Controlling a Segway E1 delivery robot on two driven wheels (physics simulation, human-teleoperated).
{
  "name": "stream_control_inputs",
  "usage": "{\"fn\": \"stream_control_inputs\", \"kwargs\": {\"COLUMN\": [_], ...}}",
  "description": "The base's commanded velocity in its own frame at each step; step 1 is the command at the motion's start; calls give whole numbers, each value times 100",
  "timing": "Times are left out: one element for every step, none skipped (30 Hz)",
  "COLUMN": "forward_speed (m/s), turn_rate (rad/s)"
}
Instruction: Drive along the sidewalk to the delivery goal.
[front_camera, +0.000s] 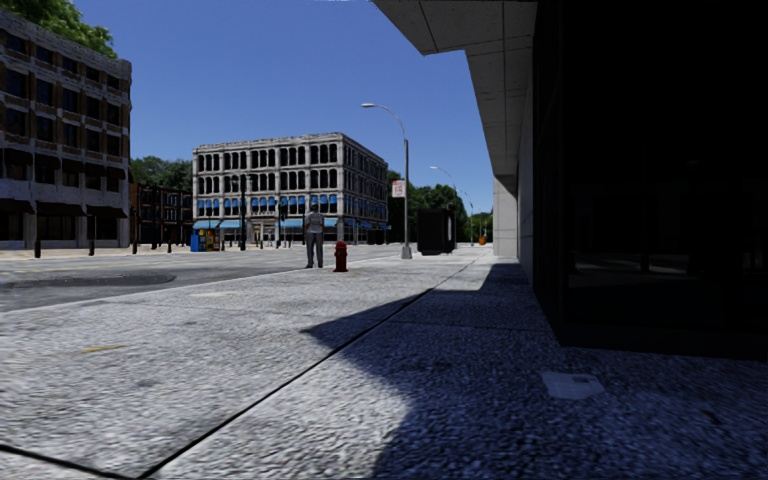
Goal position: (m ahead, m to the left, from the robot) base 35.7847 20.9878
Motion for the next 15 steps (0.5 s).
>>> {"fn": "stream_control_inputs", "kwargs": {"forward_speed": [149,149,149,149,149,149,149,149,149,149,149,149,149,149,149], "turn_rate": [77,74,71,71,70,70,70,68,68,68,68,68,68,68,68]}}
